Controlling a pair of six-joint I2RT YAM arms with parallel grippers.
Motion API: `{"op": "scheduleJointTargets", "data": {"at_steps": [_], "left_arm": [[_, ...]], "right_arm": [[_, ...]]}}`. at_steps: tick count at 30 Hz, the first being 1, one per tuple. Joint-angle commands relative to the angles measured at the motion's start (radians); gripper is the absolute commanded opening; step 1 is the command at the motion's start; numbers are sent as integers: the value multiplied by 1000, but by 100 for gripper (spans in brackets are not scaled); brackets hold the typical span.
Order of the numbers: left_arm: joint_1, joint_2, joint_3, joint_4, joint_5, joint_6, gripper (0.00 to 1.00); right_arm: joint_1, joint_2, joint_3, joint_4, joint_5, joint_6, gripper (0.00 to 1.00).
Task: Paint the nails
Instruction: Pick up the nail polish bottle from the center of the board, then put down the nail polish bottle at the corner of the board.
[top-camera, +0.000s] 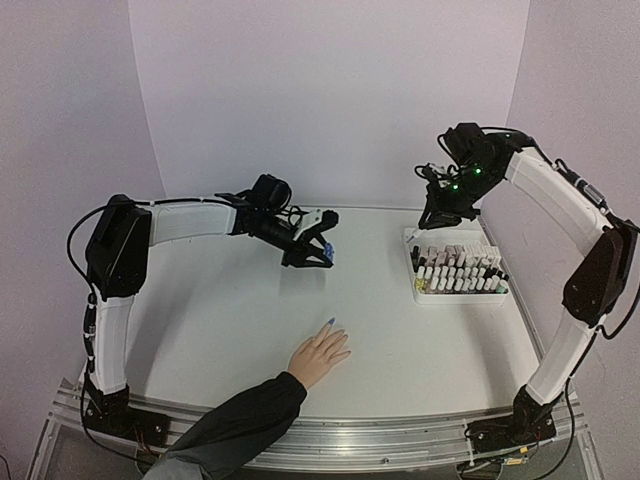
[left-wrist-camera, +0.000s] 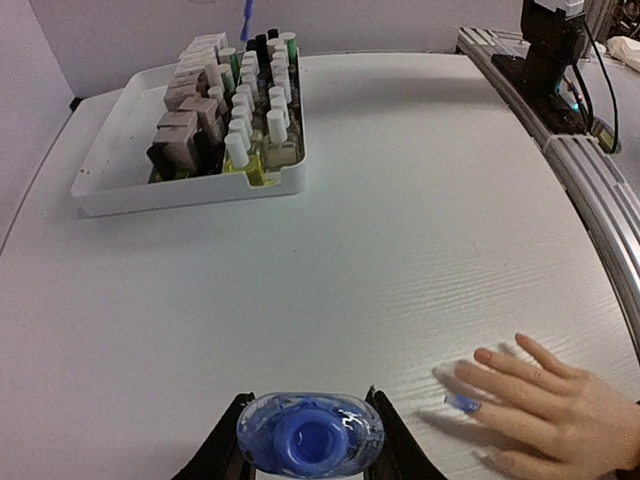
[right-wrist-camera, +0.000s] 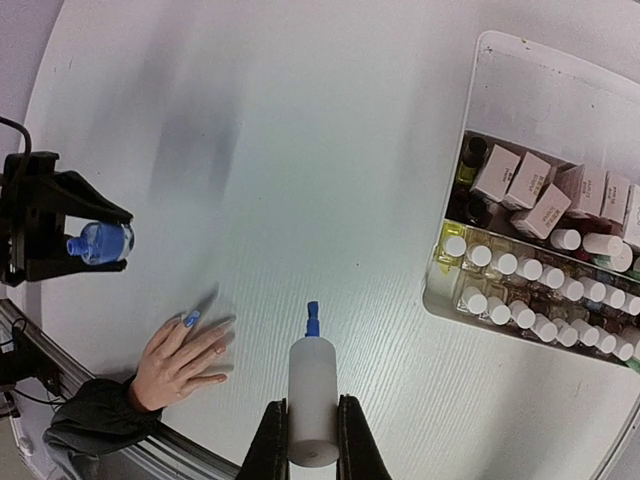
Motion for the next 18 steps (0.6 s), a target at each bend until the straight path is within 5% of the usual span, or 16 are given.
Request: {"op": "scheduleJointTargets", "data": {"at_steps": [1,7,12,18], "left_arm": [[4,-35,-49,-159,2,167,0],[-22,-101,-109,-156,-57,34,0],[-155,-160,-186,-30,-152,-115,0],[-291,-127,-134,-72,-175,-135,0]], "right_arm": [[-3,-43,10,6,-28,20,0],[-2,-67,-4,8,-22,30,0],[-2,-63,-14,9,-34,28,0],[-2,-73,-32,11,-36,33,0]]}}
